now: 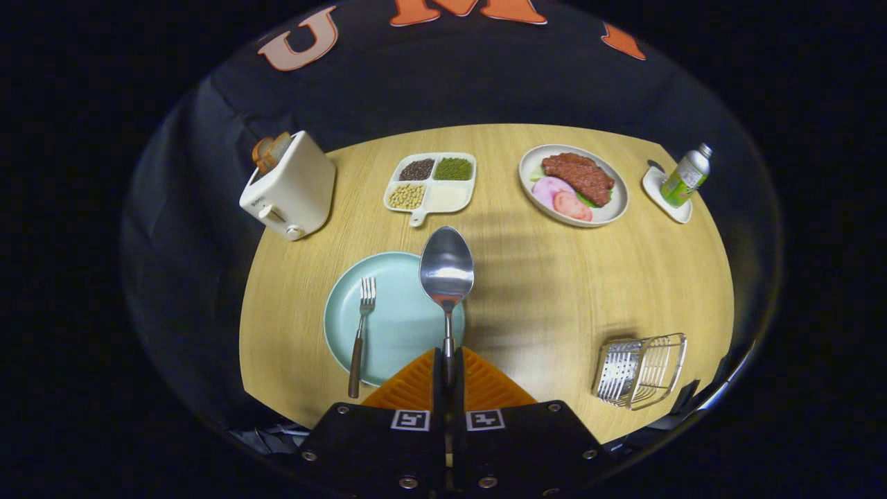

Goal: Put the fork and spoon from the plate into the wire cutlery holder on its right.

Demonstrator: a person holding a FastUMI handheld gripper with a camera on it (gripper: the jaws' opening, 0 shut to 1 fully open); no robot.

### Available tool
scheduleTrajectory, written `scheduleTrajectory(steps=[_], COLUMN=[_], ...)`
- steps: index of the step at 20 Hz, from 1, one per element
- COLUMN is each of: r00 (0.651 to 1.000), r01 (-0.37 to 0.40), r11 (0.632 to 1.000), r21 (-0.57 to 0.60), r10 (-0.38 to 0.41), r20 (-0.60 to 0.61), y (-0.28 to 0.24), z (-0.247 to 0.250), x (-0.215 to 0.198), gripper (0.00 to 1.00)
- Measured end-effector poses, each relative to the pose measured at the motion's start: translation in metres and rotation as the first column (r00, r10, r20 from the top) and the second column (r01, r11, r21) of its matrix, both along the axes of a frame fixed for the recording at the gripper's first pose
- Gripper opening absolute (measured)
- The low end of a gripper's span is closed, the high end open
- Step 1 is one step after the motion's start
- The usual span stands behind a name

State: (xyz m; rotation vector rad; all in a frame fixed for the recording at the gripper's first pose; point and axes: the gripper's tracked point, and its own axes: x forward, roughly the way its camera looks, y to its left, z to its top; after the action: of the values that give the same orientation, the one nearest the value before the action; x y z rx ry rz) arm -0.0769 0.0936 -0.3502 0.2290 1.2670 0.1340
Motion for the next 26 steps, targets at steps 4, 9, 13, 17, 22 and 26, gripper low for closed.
scheduleTrajectory(steps=[4, 9, 13, 17, 22, 26], r00=[0.996, 0.985, 0.975, 0.975, 0.982, 0.987], r01=[0.085, 0.172, 0.224, 0.214, 0.161, 0.121], r11=[0.996, 0.984, 0.971, 0.969, 0.979, 0.983], r21=[-0.018, -0.053, -0.079, -0.120, -0.125, -0.135], r10=[-0.084, -0.170, -0.224, -0.219, -0.172, -0.134], r20=[0.039, 0.041, 0.012, -0.033, -0.083, -0.090], y=[-0.050, -0.116, -0.161, -0.192, -0.197, -0.199], z=[0.020, 0.028, 0.022, 0.007, -0.015, -0.020], x=[-0.010, -0.046, -0.079, -0.108, -0.122, -0.119], gripper=[0.05, 0.05, 0.05, 0.05, 0.05, 0.05])
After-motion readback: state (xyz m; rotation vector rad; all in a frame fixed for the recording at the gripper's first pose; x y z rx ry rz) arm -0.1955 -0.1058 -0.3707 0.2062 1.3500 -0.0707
